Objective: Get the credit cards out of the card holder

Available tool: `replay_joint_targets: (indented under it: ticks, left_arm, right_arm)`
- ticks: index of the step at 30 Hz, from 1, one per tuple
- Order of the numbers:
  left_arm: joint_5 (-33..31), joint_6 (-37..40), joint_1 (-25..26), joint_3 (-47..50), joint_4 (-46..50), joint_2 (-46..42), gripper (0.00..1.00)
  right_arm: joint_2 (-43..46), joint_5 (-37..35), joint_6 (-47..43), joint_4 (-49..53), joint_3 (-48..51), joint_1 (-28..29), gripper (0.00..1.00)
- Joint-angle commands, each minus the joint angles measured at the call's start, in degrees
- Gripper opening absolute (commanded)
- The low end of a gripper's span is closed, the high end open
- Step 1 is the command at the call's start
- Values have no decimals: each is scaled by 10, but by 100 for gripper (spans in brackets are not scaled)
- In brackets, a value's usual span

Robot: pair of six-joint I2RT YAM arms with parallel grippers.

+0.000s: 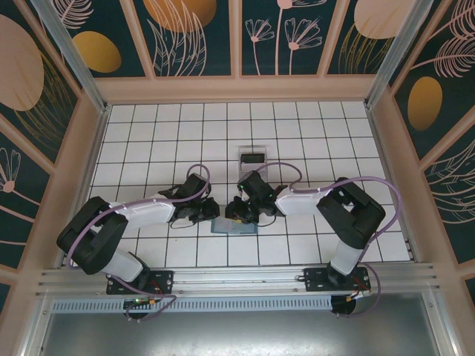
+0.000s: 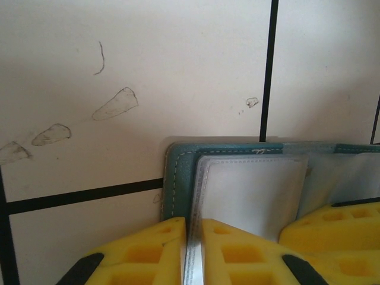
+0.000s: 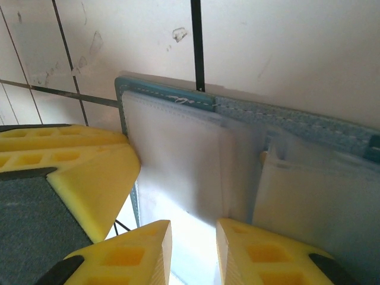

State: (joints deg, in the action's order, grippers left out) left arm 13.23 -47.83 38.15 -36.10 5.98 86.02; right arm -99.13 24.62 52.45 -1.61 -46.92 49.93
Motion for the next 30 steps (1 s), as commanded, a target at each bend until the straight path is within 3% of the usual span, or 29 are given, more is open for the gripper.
replay_joint_targets:
  ticks: [1, 30]
  left_arm:
    - [1, -2, 0, 10, 39, -2, 23]
    - [5, 4, 0, -11, 73, -30, 20]
  right_arm:
    - [5, -37, -15, 76, -1, 4, 28]
    - [14, -55, -32, 99, 0, 3, 27]
